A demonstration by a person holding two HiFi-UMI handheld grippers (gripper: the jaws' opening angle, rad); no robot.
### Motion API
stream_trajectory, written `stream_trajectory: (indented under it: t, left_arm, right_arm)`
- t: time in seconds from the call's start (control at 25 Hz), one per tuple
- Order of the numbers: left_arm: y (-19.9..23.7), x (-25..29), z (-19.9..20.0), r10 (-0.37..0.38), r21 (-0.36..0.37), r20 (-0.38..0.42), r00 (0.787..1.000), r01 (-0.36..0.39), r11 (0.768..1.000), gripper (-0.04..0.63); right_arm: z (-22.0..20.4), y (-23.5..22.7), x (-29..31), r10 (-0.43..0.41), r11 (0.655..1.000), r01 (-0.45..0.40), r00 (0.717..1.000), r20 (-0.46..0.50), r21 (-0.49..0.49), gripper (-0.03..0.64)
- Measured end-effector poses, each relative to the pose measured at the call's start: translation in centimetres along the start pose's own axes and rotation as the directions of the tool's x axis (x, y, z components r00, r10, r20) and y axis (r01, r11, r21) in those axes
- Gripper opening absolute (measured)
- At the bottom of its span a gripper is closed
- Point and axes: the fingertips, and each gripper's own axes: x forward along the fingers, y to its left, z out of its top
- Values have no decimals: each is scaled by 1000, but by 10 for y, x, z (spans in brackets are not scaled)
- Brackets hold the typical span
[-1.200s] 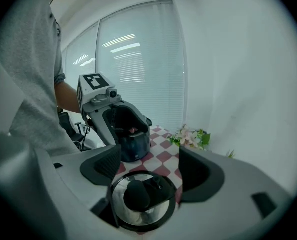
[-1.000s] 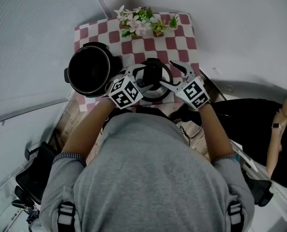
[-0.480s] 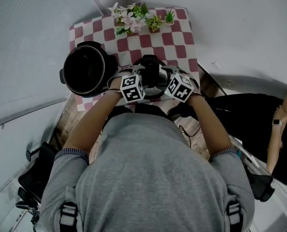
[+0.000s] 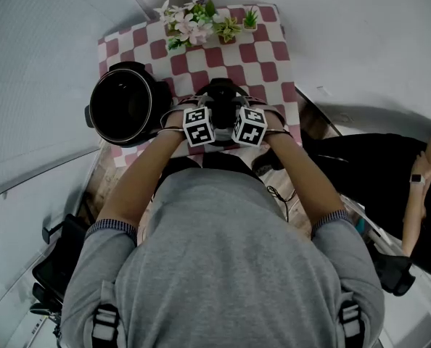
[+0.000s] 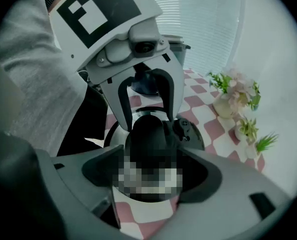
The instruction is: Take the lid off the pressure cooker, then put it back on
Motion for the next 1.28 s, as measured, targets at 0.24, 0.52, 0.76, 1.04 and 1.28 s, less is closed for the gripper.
stream_trajectory:
  t: [0.24,0.52,0.76,1.04,1.28]
  left_arm:
    - [-4,9,-4,-27,25,-35,999,28,999,331]
    - [-7,16,-7,-51,25,-53,997,52,998,331]
    - [-12,22,-7,-82,28,-62,995,84,996,330]
    - [-13,27,-4,-113,32,-67,991,116,993,330]
    - [-10,26,-3,-108,23,-47,993,109,994,299]
  right_arm:
    - [3,1,8,19,1000,-19,1000,-21,-8,330]
    - [1,4,17,49,998,-50,997,-54,-24,326]
    - [-5,6,23,60,997,-64,994,-90,-49,320]
    - [-6,3,25,49,997,-54,994,-97,-56,296]
    - [-7,2,25,45,996,-52,993,-107,-66,290]
